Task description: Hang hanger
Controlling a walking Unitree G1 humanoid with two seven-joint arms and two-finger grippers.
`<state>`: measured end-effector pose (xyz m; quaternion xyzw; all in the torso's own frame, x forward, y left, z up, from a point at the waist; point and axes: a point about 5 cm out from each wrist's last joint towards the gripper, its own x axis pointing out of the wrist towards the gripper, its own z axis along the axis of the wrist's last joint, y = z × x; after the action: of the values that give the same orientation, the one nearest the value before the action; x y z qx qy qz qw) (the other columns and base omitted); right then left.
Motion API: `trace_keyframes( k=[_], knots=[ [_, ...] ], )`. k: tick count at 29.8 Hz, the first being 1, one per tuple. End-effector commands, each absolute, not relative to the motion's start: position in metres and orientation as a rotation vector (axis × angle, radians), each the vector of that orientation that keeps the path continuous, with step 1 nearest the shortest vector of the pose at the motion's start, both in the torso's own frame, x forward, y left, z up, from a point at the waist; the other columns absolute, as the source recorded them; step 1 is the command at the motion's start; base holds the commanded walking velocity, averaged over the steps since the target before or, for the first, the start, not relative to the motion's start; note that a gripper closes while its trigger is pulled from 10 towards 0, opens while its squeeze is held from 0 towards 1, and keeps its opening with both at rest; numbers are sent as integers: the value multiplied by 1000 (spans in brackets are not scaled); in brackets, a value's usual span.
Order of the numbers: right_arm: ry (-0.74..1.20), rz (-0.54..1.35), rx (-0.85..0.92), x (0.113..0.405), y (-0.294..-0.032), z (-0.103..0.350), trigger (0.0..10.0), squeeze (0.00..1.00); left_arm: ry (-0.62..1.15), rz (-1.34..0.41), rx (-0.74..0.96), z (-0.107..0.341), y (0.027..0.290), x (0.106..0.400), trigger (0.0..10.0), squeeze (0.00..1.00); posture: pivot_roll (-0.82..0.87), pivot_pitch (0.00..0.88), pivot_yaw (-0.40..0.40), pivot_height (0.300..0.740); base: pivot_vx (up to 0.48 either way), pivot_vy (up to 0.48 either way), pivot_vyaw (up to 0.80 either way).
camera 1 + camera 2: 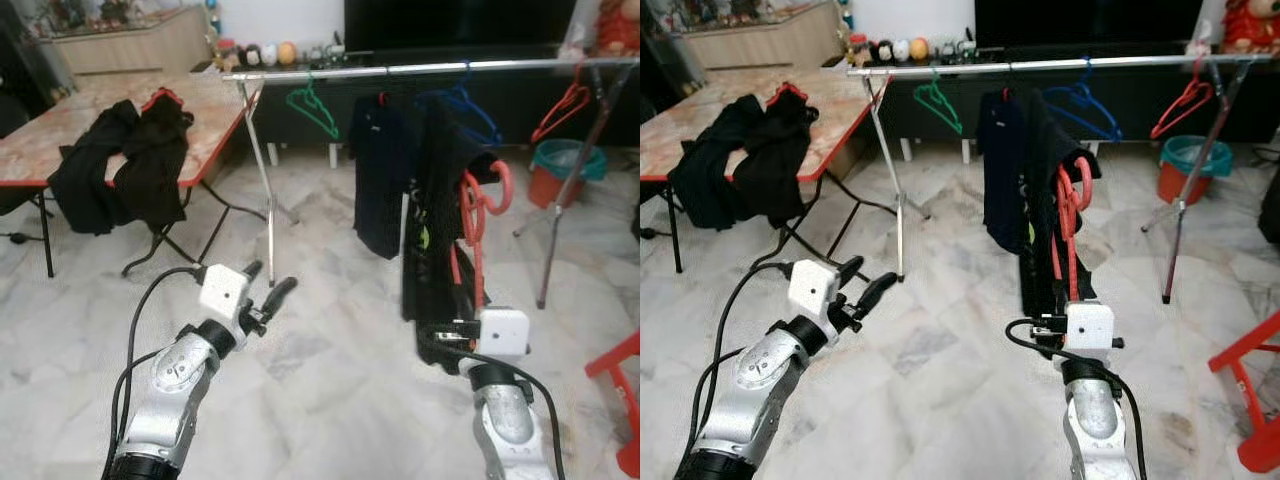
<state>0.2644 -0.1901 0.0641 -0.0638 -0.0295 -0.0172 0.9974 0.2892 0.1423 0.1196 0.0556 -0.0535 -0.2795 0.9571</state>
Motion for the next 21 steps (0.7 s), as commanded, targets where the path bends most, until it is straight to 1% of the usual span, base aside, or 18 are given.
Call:
trace_keyframes(
  k=[1,3,8,15,21],
  knots=[
    [-97,9,-136,271,-187,74,10000,0,-103,-610,146,123,140,288,10000,0,-39,12,70,740,0,0,0],
    [-80,90,-156,271,-187,74,10000,0,-95,-653,158,126,139,286,10000,0,-40,12,72,740,0,0,0],
    [-58,196,-185,271,-193,75,10000,0,-87,-725,184,131,138,283,10000,0,-45,9,74,740,0,0,0],
    [-15,369,-209,267,-205,79,10000,0,-85,-882,224,149,139,277,10000,0,-41,0,77,740,0,0,0],
    [-19,463,-183,262,-204,80,10000,0,-107,-1002,172,174,139,274,10000,0,-35,0,77,740,0,0,0]
  ],
)
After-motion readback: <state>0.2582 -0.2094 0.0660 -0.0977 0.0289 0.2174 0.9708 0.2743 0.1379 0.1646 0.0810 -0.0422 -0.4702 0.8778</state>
